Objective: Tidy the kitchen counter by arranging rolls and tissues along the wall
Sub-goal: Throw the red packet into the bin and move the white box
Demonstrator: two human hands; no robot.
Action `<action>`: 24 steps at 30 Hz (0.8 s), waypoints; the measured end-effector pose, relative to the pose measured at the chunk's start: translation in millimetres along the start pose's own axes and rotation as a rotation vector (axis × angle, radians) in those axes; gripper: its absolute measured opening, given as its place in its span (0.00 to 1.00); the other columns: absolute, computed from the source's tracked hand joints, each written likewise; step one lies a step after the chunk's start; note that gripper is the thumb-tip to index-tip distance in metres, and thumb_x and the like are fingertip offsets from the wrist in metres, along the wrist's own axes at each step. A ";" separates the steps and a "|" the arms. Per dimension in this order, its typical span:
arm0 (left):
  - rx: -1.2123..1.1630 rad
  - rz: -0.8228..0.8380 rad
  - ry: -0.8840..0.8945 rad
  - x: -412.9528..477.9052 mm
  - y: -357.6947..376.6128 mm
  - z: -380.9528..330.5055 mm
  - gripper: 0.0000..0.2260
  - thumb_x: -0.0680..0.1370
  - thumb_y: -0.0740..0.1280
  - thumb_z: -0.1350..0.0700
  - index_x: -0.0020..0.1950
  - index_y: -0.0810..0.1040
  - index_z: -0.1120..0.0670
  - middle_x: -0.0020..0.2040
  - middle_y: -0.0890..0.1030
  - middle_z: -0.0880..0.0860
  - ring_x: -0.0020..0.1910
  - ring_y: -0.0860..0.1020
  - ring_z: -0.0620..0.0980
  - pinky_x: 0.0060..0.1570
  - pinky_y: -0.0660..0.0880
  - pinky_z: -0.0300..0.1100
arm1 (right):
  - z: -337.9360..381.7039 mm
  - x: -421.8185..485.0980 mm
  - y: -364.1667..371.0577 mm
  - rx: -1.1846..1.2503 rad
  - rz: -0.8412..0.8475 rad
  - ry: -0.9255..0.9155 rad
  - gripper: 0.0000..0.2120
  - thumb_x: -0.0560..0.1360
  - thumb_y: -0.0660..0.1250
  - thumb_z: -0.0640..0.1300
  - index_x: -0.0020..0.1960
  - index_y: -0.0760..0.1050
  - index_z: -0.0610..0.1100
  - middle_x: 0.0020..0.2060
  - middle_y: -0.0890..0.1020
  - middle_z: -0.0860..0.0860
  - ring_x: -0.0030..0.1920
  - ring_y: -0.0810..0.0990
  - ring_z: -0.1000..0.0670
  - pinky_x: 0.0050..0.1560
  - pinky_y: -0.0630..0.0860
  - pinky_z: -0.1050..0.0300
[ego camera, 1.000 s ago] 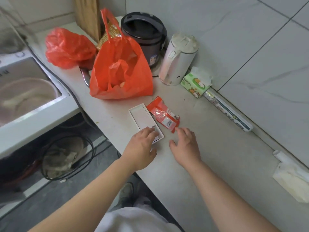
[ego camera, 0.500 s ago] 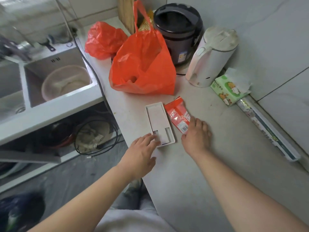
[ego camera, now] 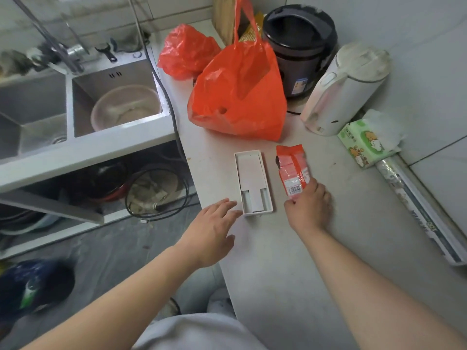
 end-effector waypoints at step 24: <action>-0.174 -0.227 -0.275 -262.9 11.0 144.4 0.30 0.75 0.67 0.52 0.78 0.68 0.53 0.80 0.64 0.57 0.80 0.60 0.57 0.77 0.59 0.51 | 207.8 -259.8 45.1 -0.158 0.043 -0.556 0.33 0.70 0.70 0.48 0.71 0.62 0.43 0.61 0.73 0.43 0.58 0.73 0.42 0.55 0.78 0.46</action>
Point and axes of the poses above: each hand's wrist, its own x-axis towards the middle knuckle, its own y-axis out of the palm, z = x × y, the point moved 4 cm from there along x, towards the middle knuckle
